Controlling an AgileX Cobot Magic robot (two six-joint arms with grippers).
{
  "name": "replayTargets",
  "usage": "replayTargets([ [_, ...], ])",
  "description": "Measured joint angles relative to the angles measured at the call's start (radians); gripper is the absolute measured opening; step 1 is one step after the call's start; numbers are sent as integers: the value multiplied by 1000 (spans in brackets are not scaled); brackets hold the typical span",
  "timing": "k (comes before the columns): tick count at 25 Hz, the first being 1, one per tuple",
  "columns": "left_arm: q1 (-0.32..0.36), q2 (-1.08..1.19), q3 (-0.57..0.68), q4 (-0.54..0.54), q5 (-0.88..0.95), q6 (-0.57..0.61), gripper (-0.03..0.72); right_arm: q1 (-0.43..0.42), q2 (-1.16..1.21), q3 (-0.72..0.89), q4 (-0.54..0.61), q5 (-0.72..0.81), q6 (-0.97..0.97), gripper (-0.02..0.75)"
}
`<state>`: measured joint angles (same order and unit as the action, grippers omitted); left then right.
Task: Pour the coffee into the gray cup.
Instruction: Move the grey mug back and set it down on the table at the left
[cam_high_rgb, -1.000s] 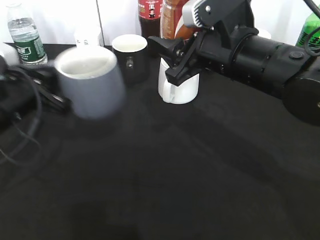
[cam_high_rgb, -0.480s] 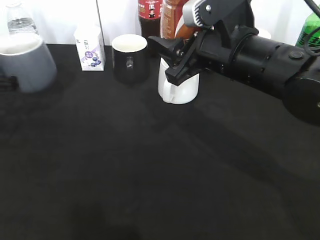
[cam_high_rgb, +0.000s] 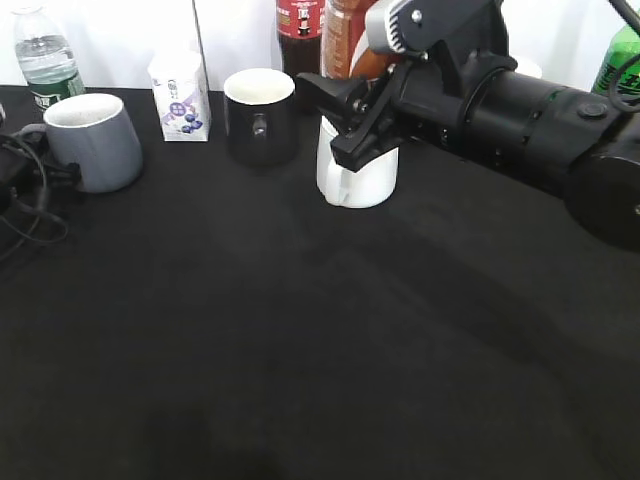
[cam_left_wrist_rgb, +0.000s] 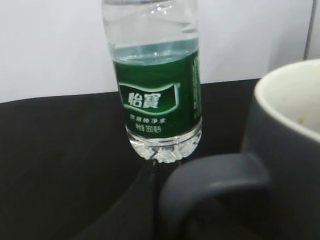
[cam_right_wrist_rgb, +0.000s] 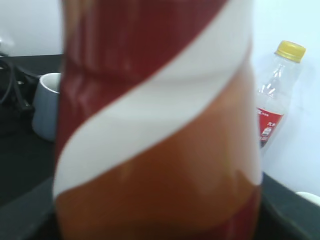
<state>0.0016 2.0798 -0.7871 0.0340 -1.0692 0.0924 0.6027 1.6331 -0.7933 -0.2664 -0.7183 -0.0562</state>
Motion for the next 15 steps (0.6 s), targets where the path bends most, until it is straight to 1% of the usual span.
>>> replayTargets([
  [1,0,3,-1,0,-10,-1,69,0,0,0,0,0,0,529],
  [2,0,6,-1,1,-25,-4,108,0,0,0,2,0,0,529],
  [4,0,6,-1,1,-33,-6,260,0,0,0,13,0,0,529],
  [5,0,6,-1,1,-35,-7,300,0,0,0,15,0,0,529],
  [6,0,6,3,0,-37,-7,317,0,0,0,15,0,0,529],
  [8,0,-16,44,-2,-46,-7,328,0,0,0,15,0,0,529],
  [12,0,-113,191,-2,-97,-9,330,0,0,0,15,0,0,529],
  [13,-2,-158,238,-2,-96,-10,330,0,0,0,25,0,2,529],
  [15,-23,-303,331,-2,-57,-10,330,0,0,0,100,0,6,529],
])
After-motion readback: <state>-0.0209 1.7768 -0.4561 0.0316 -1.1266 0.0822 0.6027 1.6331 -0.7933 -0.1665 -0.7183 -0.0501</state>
